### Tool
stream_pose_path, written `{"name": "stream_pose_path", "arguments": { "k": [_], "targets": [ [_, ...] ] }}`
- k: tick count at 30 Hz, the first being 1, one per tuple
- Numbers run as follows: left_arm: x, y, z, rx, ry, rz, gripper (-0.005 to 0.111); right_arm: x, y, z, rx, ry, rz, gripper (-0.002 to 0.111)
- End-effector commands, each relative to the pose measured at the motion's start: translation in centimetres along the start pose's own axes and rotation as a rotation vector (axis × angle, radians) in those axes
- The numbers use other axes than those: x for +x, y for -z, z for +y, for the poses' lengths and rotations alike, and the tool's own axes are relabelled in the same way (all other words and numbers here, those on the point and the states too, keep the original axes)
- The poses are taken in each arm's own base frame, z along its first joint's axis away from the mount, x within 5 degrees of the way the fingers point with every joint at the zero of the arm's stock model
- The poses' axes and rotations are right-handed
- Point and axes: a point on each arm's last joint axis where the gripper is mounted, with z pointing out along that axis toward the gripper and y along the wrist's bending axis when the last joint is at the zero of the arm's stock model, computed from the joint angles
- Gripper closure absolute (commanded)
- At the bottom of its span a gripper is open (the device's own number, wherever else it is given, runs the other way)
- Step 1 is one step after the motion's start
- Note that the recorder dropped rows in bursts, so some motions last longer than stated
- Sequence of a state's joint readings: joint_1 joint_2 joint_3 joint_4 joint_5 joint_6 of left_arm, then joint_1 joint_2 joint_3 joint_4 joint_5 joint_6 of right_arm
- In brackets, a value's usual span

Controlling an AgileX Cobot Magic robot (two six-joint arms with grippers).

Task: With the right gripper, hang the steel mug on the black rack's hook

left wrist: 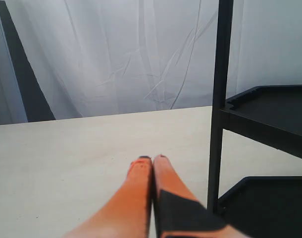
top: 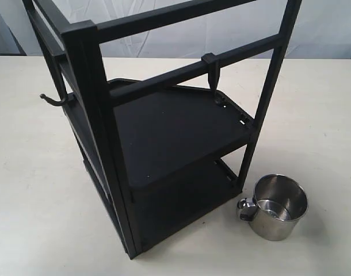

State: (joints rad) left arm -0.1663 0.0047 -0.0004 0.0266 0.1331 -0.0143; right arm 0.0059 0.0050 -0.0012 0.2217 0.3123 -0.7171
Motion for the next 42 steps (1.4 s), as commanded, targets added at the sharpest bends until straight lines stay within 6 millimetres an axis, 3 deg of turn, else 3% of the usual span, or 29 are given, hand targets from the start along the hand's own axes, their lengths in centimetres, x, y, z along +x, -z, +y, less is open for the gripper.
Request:
{"name": "stream_pose_path", "arguments": {
  "k": [1,6,17,28,32,33,36,38,42],
  "targets": [
    [-0.1,0.0,0.0,0.004,-0.002,-0.010,0.105,-0.1,0.0,-0.2,0.023,0.000,-0.019,0.109],
    [-0.1,0.0,0.0,0.004,-0.002,-0.010,0.105,-1.4,0.2,-1.1,0.123,-0.076,-0.158,0.109],
    [-0.1,0.0,0.0,0.004,-0.002,-0.010,0.105,-1.4,0.2,-1.0,0.102,-0.186,-0.172,0.109],
    [-0.1,0.0,0.0,0.004,-0.002,-0.010,0.105,-1.4,0.2,-1.0,0.102,-0.193,-0.174,0.109],
    [-0.1,0.0,0.0,0.004,-0.002,-0.010,0.105,-2.3,0.6,-2.1,0.223,-0.157,-0.282,0.109],
    [-0.1,0.0,0.0,0.004,-0.002,-0.010,0.105,-2.6,0.8,-2.6,0.255,-0.265,-0.338,0.109],
    [-0.1,0.0,0.0,0.004,-0.002,-0.010,0.105,-2.7,1.4,-4.0,0.278,-0.935,-0.516,0.109],
    [-0.1,0.0,0.0,0.004,-0.002,-0.010,0.105,-2.4,1.7,-4.7,0.290,-1.260,-0.603,0.109],
    [-0.1,0.0,0.0,0.004,-0.002,-0.010,0.105,-2.1,2.2,-5.5,0.359,-1.385,-0.680,0.109]
  ]
}}
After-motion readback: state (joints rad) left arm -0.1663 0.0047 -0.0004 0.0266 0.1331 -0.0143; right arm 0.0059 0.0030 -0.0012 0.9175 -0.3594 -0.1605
